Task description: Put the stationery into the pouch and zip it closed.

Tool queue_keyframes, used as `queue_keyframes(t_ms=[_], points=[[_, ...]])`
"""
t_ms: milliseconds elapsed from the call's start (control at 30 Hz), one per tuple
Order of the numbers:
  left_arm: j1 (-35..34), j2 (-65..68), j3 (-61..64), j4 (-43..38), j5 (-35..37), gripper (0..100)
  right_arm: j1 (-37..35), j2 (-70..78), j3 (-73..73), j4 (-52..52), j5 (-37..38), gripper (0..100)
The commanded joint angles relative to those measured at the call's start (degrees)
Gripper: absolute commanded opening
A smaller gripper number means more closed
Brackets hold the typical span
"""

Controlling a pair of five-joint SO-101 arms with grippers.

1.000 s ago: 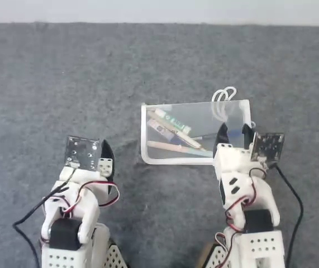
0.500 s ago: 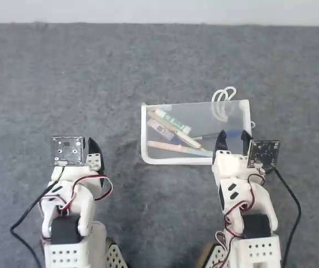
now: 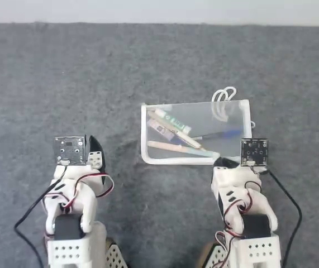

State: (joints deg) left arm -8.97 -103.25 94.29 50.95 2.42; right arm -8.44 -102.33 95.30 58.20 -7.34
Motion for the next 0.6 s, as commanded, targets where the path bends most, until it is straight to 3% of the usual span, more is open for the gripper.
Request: queue_keyframes(t_ms=[0, 233, 433, 567], points=[[-0.2, -1.1, 0.9, -4.7, 0.7, 4, 0.2, -1.0, 1.2, 3.7, 0.7, 0.9], [-0.1, -0.8, 2.2, -6.9, 0.7, 4, 5.3, -0.4, 1.2, 6.4, 0.7, 0.7], [0.0, -0.8, 2.2, -4.0, 0.6, 5, 7.3, -1.0, 1.2, 15.7, 0.8, 0.7], [0.0, -0.8, 2.2, -0.8, 0.6, 5, 11.2, -1.2, 1.2, 16.1, 0.7, 0.7]])
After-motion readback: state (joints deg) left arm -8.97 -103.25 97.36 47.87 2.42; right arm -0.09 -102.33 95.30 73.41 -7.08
